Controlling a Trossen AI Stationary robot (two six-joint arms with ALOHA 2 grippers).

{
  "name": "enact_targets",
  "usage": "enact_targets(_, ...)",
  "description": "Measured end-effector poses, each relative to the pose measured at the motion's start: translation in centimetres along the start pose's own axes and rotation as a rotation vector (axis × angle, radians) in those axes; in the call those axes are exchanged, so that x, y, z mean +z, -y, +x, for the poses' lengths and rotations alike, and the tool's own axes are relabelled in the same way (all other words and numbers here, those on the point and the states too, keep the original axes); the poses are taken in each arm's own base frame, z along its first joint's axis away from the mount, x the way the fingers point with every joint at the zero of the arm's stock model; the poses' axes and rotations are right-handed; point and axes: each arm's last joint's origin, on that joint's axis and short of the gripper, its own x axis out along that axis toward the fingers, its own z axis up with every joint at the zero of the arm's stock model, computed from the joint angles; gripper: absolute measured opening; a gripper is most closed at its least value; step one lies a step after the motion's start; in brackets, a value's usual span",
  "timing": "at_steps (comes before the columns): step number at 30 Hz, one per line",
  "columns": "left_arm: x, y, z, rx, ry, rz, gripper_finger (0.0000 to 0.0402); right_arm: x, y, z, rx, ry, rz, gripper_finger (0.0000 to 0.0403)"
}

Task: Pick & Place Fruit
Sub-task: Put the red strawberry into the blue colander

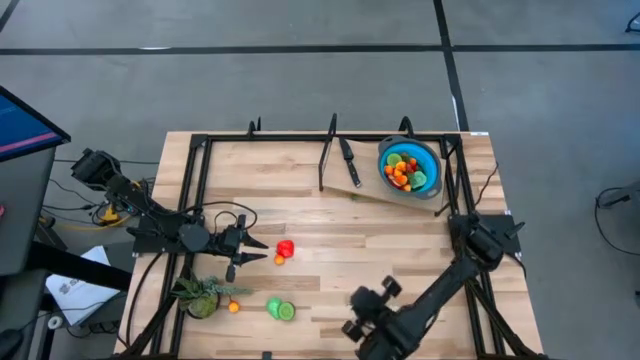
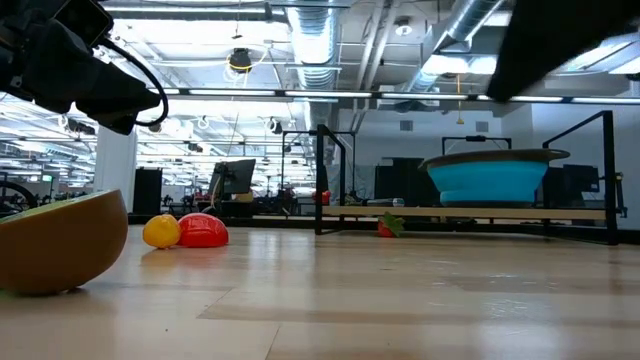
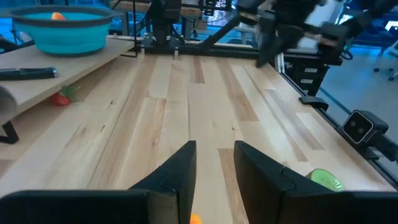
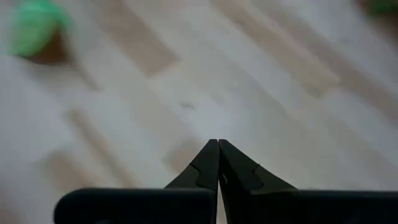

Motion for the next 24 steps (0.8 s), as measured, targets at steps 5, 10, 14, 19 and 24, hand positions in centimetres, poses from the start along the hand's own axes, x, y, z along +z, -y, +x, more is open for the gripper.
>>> enact_targets(5,0.0,0.0,0.0,0.000,0.000,0.005,0.0103,0.3,2.6,1.6,-0.075,0.057,-0.018,0.0000)
enact_targets(10,0.0,0.0,0.0,0.000,0.001,0.017,0.0103,-0.7,5.9,4.2,0.109,0.084,0.072,0.0000)
enact_targets(14,0.0,0.0,0.0,0.000,0.001,0.032,0.0103,-0.9,9.2,6.2,0.256,0.184,0.155,0.0000)
enact_targets(19,0.0,0.0,0.0,0.000,0.002,0.034,0.0103,-0.8,13.0,9.5,0.245,0.248,0.117,0.0000)
enact_targets(24,0.1,-0.2,0.0,0.055,0.012,0.055,0.0103,0.2,15.7,13.2,0.136,0.242,0.213,0.0000)
